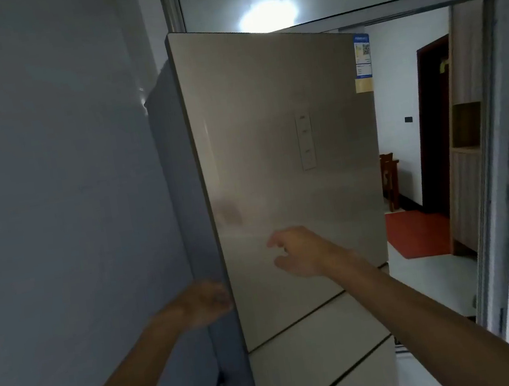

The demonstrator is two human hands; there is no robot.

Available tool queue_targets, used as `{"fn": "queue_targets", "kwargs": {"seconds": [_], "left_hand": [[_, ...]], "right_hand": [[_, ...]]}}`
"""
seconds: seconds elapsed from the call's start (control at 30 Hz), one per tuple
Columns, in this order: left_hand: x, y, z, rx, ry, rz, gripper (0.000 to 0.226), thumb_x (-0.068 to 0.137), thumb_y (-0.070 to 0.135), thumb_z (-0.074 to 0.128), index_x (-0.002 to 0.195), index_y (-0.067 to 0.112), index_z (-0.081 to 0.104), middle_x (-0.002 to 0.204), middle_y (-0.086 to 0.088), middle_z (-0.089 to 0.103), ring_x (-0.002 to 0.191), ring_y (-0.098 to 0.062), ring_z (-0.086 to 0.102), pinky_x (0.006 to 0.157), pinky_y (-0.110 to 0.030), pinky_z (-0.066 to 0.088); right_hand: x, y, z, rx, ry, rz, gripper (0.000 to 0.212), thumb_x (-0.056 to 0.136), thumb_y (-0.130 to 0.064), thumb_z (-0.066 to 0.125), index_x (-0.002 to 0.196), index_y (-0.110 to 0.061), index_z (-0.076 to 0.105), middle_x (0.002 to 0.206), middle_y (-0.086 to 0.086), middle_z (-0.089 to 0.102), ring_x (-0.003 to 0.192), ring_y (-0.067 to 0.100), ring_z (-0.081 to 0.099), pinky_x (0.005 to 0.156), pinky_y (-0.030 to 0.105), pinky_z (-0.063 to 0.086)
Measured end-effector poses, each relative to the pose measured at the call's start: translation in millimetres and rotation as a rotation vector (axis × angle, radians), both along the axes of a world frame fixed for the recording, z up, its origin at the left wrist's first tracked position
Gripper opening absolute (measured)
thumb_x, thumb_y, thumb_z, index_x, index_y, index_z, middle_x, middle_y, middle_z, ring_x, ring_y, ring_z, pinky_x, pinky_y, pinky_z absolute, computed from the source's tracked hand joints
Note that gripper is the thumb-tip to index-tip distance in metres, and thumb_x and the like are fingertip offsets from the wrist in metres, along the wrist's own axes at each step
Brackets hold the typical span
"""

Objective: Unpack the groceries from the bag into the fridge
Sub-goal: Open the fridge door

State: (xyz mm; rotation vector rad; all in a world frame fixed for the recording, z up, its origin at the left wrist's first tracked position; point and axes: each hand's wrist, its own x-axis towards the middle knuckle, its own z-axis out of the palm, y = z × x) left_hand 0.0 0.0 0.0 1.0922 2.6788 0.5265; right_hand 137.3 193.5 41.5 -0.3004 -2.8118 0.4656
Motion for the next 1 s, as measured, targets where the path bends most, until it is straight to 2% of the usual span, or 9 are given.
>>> {"fn": "queue_targets", "kwargs": {"seconds": [0.13, 0.27, 0.4, 0.47, 0.57, 0.63, 0.77, 0.87, 1.0], "left_hand": [[-20, 28, 6, 0.425, 0.077, 0.144, 0.041, 0.094, 0.036, 0.060, 0.130, 0.018, 0.055, 0.121, -0.007, 0.063, 0.106, -0.028, 0.064, 0.089, -0.031, 0.052], [-25, 49, 8, 0.753, 0.310, 0.124, 0.045, 0.094, 0.044, 0.056, 0.132, 0.028, 0.040, 0.105, 0.003, 0.062, 0.091, -0.020, 0.066, 0.076, -0.040, 0.057], [-43, 53, 4, 0.976, 0.212, 0.176, 0.063, 0.090, 0.041, 0.064, 0.143, 0.027, 0.032, 0.105, 0.006, 0.061, 0.083, -0.009, 0.067, 0.069, -0.029, 0.057], [-53, 56, 1, 0.965, 0.211, 0.168, 0.056, 0.089, 0.039, 0.067, 0.137, 0.024, 0.044, 0.104, 0.007, 0.063, 0.085, -0.008, 0.067, 0.069, -0.021, 0.055], [-63, 61, -8, 0.916, 0.242, 0.098, 0.040, 0.088, 0.033, 0.071, 0.124, 0.023, 0.057, 0.103, 0.004, 0.067, 0.088, -0.008, 0.066, 0.077, -0.029, 0.056], [-65, 62, -14, 0.938, 0.222, 0.086, 0.039, 0.088, 0.033, 0.071, 0.123, 0.023, 0.057, 0.104, 0.004, 0.065, 0.090, -0.006, 0.063, 0.080, -0.026, 0.054], [-71, 58, -19, 0.981, 0.206, 0.039, 0.039, 0.088, 0.031, 0.070, 0.125, 0.026, 0.057, 0.104, 0.008, 0.062, 0.092, -0.002, 0.060, 0.079, -0.015, 0.049], [-71, 56, -23, 0.995, 0.194, 0.006, 0.035, 0.090, 0.032, 0.067, 0.123, 0.025, 0.058, 0.102, 0.007, 0.061, 0.091, -0.002, 0.061, 0.080, -0.024, 0.054], [-58, 51, -33, 1.060, 0.202, -0.061, 0.037, 0.094, 0.032, 0.060, 0.129, 0.021, 0.057, 0.100, 0.008, 0.059, 0.091, 0.003, 0.060, 0.074, -0.008, 0.047]], "right_hand": [[-25, 12, 20, 0.034, 0.230, -0.034, 0.058, 0.093, -0.033, 0.054, 0.144, -0.013, 0.036, 0.141, 0.013, 0.040, 0.129, 0.030, 0.042, 0.109, 0.038, 0.036], [-59, 2, 40, 0.002, 0.502, -0.077, 0.071, 0.095, -0.042, 0.050, 0.151, -0.011, 0.020, 0.156, 0.018, 0.020, 0.143, 0.031, 0.022, 0.118, 0.044, 0.023], [-92, -18, 58, 0.060, 0.633, -0.153, 0.091, 0.089, -0.060, 0.049, 0.154, -0.013, 0.004, 0.161, 0.019, -0.005, 0.149, 0.032, -0.001, 0.119, 0.046, 0.009], [-111, -30, 66, 0.046, 0.638, -0.180, 0.105, 0.083, -0.066, 0.054, 0.154, -0.012, -0.001, 0.160, 0.022, -0.010, 0.149, 0.036, -0.005, 0.119, 0.054, 0.010], [-140, -45, 70, 0.044, 0.587, -0.262, 0.123, 0.074, -0.071, 0.061, 0.152, -0.007, -0.010, 0.157, 0.027, -0.016, 0.147, 0.041, -0.009, 0.116, 0.060, 0.013], [-154, -51, 66, 0.099, 0.574, -0.344, 0.130, 0.073, -0.067, 0.066, 0.149, -0.002, -0.016, 0.155, 0.032, -0.017, 0.146, 0.046, -0.011, 0.114, 0.063, 0.020], [-162, -54, 58, 0.173, 0.596, -0.438, 0.130, 0.070, -0.061, 0.068, 0.149, 0.000, -0.016, 0.155, 0.034, -0.012, 0.145, 0.048, -0.008, 0.112, 0.063, 0.025], [-161, -55, 57, 0.163, 0.580, -0.432, 0.131, 0.070, -0.059, 0.071, 0.149, -0.002, -0.017, 0.156, 0.031, -0.015, 0.146, 0.046, -0.012, 0.114, 0.061, 0.019], [-143, -56, 55, 0.108, 0.627, -0.390, 0.130, 0.070, -0.053, 0.073, 0.150, -0.006, -0.018, 0.158, 0.024, -0.018, 0.147, 0.039, -0.017, 0.117, 0.060, 0.013]]}}
